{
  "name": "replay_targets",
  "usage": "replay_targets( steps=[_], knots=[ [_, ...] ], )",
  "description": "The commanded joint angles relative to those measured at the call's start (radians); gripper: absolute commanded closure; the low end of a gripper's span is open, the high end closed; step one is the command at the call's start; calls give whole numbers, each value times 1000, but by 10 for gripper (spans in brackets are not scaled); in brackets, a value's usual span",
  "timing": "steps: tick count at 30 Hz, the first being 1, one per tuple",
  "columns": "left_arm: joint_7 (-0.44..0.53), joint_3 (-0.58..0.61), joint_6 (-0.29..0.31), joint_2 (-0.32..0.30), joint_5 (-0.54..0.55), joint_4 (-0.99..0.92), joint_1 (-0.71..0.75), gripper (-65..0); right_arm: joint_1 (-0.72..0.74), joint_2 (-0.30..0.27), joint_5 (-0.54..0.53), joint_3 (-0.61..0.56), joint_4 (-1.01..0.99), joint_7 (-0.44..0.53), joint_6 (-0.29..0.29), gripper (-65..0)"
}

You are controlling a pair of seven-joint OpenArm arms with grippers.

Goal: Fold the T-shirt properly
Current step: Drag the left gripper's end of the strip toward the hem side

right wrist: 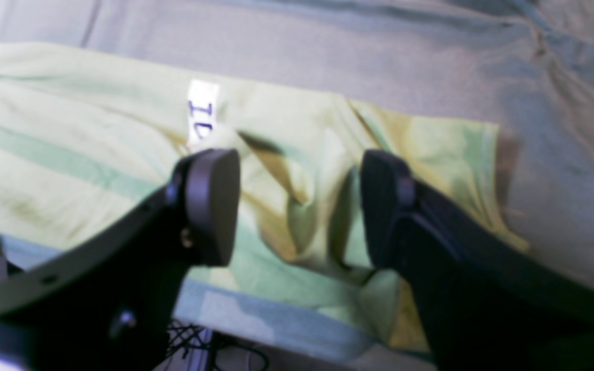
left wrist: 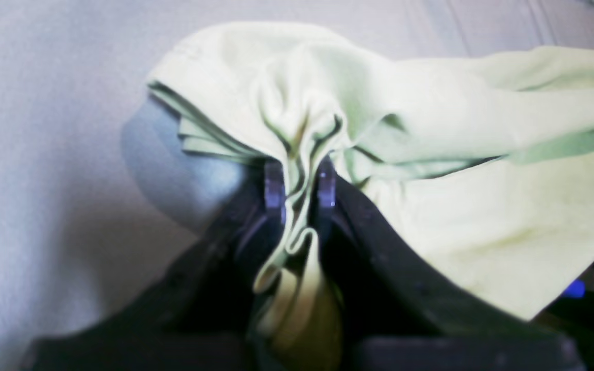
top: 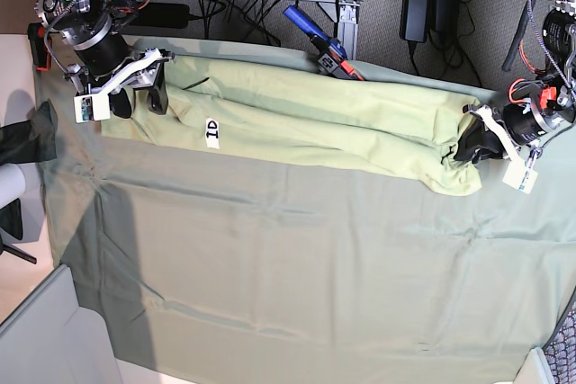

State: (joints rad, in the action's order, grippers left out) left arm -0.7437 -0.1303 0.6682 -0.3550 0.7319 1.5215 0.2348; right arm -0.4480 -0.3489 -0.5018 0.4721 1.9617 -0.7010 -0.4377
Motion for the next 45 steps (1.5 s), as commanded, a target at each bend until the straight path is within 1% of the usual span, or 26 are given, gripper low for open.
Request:
replay_targets(
  steps=[1,6,12,17,20,24,28,33,36,39,41,45],
  knots=[
    [-17,0,30,-15,-19,7,-5,0,8,-14,-14,10,15,19,-18,-369],
    [-15,0,30,-55,-32,7,-25,0,11,-14,-14,10,15,19,-18,-369],
    [-2,0,30,-111,-50,7,-117,0,17,-14,-13,11,15,19,-18,-369],
    [-2,0,30,-136,-61,-11,-193,0,27,-14,-11,12,15,20,-16,-369],
    [14,0,30,-139,-69,-75,-251,0,27,-14,-11,12,15,20,-16,-369],
    [27,0,30,-139,-72,-204,-366,0,27,-14,-11,13,15,20,-16,-369],
    [46,0,30,-140,-120,-320,-485,0,27,-14,-11,13,15,20,-16,-369],
    [52,0,30,-161,-123,-377,-581,0,28,-14,-12,12,15,20,-16,-369],
    [29,0,30,-183,-79,-367,-589,0,30,-14,-14,12,15,19,-16,-369],
    [-62,0,30,-192,17,-346,-586,0,29,-14,-14,12,15,19,-15,-369],
    [-95,0,30,-187,69,-326,-578,0,31,-14,-19,12,15,20,-15,-369],
    [-134,0,30,-165,105,-267,-566,0,41,-14,-23,12,15,19,-15,-369]
  ],
)
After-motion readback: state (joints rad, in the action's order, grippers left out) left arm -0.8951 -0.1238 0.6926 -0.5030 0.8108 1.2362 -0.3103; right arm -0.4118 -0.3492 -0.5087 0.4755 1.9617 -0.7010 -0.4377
